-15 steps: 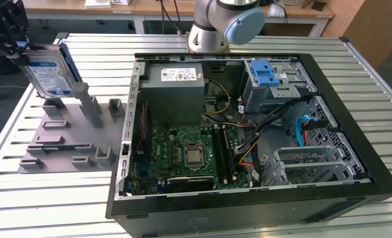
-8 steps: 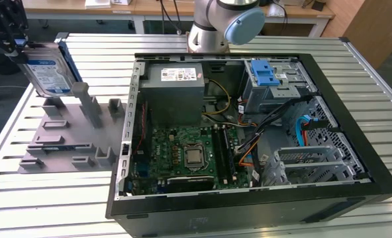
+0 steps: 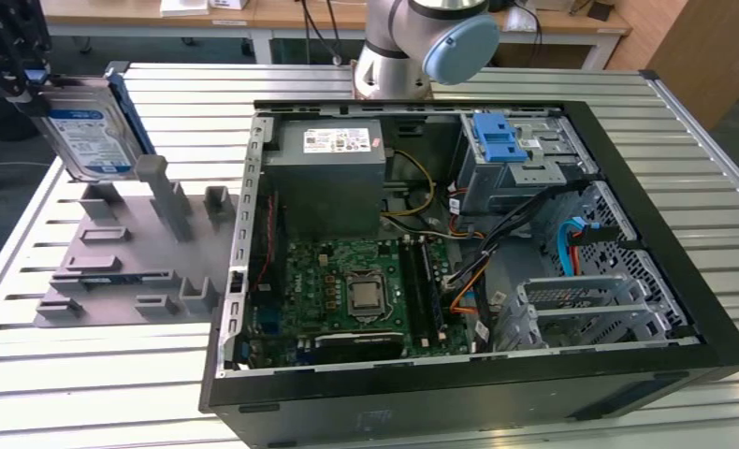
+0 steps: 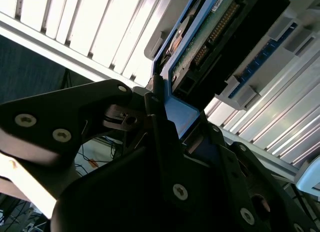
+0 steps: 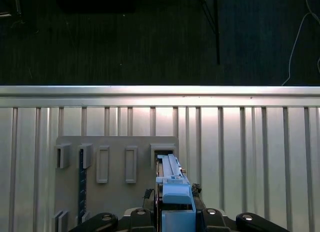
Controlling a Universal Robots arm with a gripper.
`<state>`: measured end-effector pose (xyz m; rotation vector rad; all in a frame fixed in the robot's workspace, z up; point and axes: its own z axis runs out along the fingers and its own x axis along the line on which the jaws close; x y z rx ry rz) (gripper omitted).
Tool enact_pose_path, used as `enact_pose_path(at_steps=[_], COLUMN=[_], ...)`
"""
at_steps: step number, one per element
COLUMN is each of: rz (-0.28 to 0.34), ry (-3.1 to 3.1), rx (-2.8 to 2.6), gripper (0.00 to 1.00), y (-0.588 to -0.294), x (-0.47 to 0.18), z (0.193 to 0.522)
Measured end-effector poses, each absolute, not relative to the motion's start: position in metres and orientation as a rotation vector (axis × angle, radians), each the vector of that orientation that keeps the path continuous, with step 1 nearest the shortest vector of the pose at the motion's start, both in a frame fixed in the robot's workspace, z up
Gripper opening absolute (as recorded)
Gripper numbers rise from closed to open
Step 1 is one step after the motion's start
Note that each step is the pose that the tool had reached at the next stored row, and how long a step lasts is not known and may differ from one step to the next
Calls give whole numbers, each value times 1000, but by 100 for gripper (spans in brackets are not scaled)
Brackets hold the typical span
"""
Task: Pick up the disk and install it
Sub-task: 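Pick up the disk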
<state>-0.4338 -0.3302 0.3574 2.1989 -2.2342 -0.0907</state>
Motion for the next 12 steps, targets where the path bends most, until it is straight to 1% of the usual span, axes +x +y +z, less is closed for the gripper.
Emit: enact_pose_path(at_steps=[12], rz=[-91], ry=[-2234], rx=[2199], gripper=[37], y=[-330], x=[-434], z=[364])
